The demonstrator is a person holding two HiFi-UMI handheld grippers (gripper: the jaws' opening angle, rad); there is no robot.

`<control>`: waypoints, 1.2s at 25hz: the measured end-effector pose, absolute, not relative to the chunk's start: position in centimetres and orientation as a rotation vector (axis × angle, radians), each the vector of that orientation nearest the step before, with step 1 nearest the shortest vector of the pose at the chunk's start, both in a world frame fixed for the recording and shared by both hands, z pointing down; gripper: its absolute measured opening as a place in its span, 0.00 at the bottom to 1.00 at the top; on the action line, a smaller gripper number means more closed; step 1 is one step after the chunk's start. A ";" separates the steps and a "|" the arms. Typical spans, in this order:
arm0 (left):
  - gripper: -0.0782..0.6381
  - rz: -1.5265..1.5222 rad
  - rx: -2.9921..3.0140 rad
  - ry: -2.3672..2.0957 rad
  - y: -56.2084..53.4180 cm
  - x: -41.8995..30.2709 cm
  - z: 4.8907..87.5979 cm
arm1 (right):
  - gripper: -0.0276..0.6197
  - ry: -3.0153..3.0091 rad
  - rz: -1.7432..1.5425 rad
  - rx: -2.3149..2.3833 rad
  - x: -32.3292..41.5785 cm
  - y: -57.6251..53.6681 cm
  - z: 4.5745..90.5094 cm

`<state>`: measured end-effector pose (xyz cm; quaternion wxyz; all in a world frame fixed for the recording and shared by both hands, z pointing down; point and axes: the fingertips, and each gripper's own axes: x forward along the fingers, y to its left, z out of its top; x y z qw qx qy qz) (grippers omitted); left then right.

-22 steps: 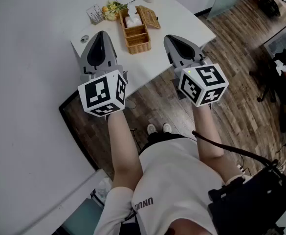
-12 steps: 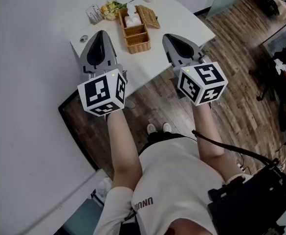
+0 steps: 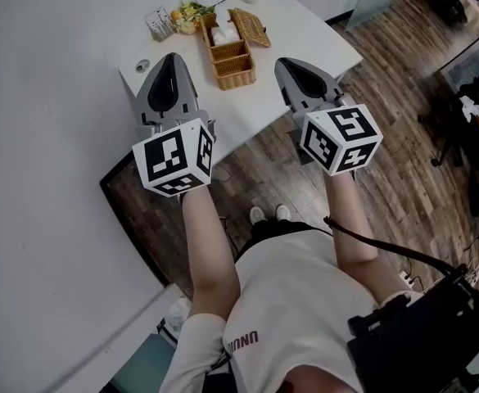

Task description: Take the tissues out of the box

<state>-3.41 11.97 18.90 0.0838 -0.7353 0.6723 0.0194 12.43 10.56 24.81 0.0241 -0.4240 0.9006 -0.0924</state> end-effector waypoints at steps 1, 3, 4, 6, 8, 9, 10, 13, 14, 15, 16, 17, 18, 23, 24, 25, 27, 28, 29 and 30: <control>0.13 0.060 -2.199 2.006 12.0 -3.5 19.0 | 0.07 2.784 -0.297 -1.309 12.3 10.5 24.9; 0.13 0.060 -2.209 2.001 11.9 -3.5 19.2 | 0.07 2.768 -0.337 -1.295 11.9 10.6 25.1; 0.13 0.054 -2.216 1.993 11.9 -3.4 19.3 | 0.07 2.757 -0.361 -1.287 11.8 10.6 25.2; 0.13 0.030 -2.233 1.971 11.7 -3.2 19.7 | 0.07 2.743 -0.390 -1.286 11.4 10.8 25.4; 0.13 0.014 -2.247 1.951 11.6 -3.3 19.8 | 0.07 2.746 -0.382 -1.311 11.1 10.9 25.5; 0.13 0.016 -2.254 1.944 11.6 -3.4 19.8 | 0.07 2.749 -0.374 -1.323 11.0 10.9 25.5; 0.13 0.020 -2.260 1.939 11.5 -3.5 19.9 | 0.07 2.751 -0.369 -1.333 10.9 11.0 25.6; 0.13 0.040 -2.270 1.947 11.3 -4.1 20.2 | 0.07 2.743 -0.357 -1.352 10.8 11.2 25.8; 0.13 0.054 -2.272 1.957 11.2 -4.3 20.3 | 0.07 2.733 -0.354 -1.356 10.9 11.3 25.9; 0.13 0.070 -2.275 1.966 11.2 -4.4 20.4 | 0.07 2.720 -0.353 -1.357 11.0 11.3 25.8; 0.13 0.082 -2.279 1.971 11.2 -4.6 20.5 | 0.08 2.708 -0.356 -1.356 11.1 11.4 25.8; 0.13 0.085 -2.283 1.973 11.2 -4.6 20.6 | 0.07 2.700 -0.361 -1.356 11.1 11.3 25.8; 0.13 0.080 -2.285 1.973 11.0 -4.8 20.7 | 0.07 2.696 -0.364 -1.358 11.1 11.2 25.8; 0.13 0.089 -2.275 1.992 10.0 -5.6 20.7 | 0.08 2.685 -0.364 -1.353 11.0 9.8 25.9; 0.13 0.088 -2.268 1.997 9.7 -5.7 20.7 | 0.07 2.688 -0.364 -1.345 10.9 9.4 25.8; 0.13 0.085 -2.262 2.003 9.3 -5.8 20.6 | 0.07 2.694 -0.363 -1.339 10.8 8.9 25.8; 0.13 0.085 -2.257 2.015 8.6 -5.9 20.6 | 0.08 2.704 -0.357 -1.331 10.7 7.8 25.8; 0.13 0.087 -2.258 2.019 8.1 -6.0 20.6 | 0.07 2.708 -0.354 -1.325 10.7 7.2 25.8; 0.13 0.085 -2.260 2.023 7.7 -6.0 20.7 | 0.08 2.714 -0.350 -1.321 10.6 6.5 25.8; 0.13 0.079 -2.259 2.029 7.2 -6.1 20.8 | 0.08 2.722 -0.346 -1.319 10.5 5.9 25.8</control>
